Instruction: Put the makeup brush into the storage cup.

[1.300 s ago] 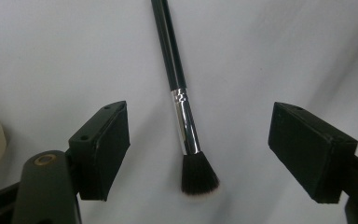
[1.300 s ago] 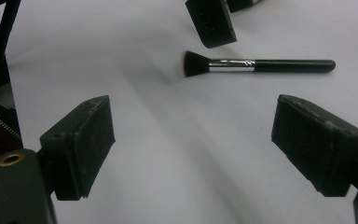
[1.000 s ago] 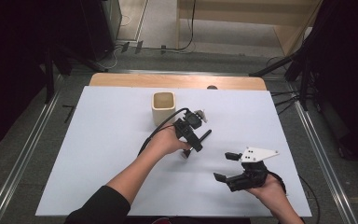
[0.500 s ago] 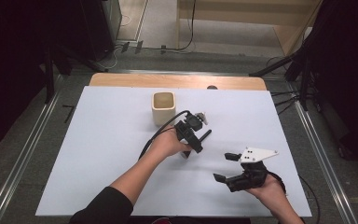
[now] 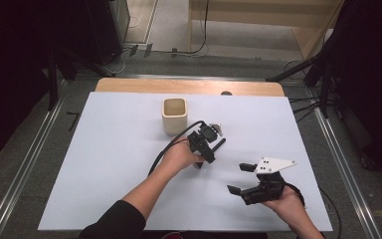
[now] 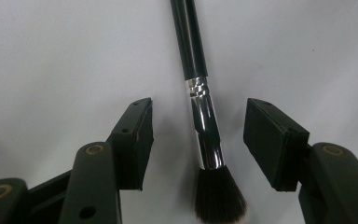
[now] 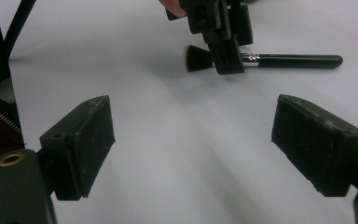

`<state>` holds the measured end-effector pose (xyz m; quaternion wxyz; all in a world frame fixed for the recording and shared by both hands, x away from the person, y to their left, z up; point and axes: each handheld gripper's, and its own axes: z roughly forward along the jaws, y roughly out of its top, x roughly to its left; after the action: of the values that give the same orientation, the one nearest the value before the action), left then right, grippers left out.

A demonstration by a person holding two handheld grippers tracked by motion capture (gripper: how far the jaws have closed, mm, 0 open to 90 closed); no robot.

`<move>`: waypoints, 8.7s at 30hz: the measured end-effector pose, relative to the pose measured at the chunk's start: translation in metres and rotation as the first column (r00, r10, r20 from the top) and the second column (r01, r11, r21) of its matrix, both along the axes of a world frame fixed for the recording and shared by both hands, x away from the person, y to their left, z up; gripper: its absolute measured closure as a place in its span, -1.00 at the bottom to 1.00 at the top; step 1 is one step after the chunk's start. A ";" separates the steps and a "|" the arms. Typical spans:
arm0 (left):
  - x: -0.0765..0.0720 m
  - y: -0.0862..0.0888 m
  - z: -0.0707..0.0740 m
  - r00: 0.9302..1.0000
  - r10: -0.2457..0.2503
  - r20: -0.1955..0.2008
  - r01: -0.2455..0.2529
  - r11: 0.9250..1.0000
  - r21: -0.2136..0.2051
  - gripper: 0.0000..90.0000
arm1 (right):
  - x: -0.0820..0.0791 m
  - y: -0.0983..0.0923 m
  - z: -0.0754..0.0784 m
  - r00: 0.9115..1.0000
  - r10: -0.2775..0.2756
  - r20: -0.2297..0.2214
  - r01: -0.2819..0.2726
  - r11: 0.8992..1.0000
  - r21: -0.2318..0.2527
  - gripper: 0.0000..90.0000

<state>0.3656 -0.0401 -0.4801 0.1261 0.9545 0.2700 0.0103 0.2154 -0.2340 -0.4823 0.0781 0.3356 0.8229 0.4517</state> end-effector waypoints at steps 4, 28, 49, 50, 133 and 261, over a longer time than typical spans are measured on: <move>0.000 -0.001 -0.001 1.000 0.005 0.004 -0.005 1.000 0.010 0.07 | 0.000 0.000 0.000 1.000 -0.001 -0.001 0.001 1.000 0.000 -0.68; -0.005 -0.007 0.000 1.000 0.008 0.014 -0.009 0.999 0.047 0.75 | 0.001 0.002 0.000 1.000 0.005 -0.005 -0.005 1.000 -0.008 -0.68; -0.002 0.028 0.026 0.999 0.032 -0.038 -0.038 0.988 -0.152 0.75 | 0.001 0.001 0.000 1.000 0.006 -0.008 -0.006 1.000 -0.009 -0.68; -0.003 0.031 0.027 0.999 0.033 -0.035 -0.038 0.987 -0.158 0.75 | 0.001 0.001 0.000 1.000 0.006 -0.008 -0.006 1.000 -0.009 -0.68; -0.084 0.172 0.050 0.984 -0.141 0.112 0.172 0.922 -0.347 0.75 | 0.028 0.048 0.006 0.988 0.155 0.019 -0.156 0.984 0.082 -0.69; -0.053 0.156 0.051 0.945 -0.326 -0.041 0.288 0.882 -0.374 -0.40 | 0.045 0.097 0.010 0.898 0.389 -0.207 -0.413 0.906 -0.090 0.78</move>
<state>0.3130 0.1156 -0.4292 0.2863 0.9445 0.1188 -0.1088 0.2603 -0.1367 -0.4723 -0.0714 0.1930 0.9059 0.3701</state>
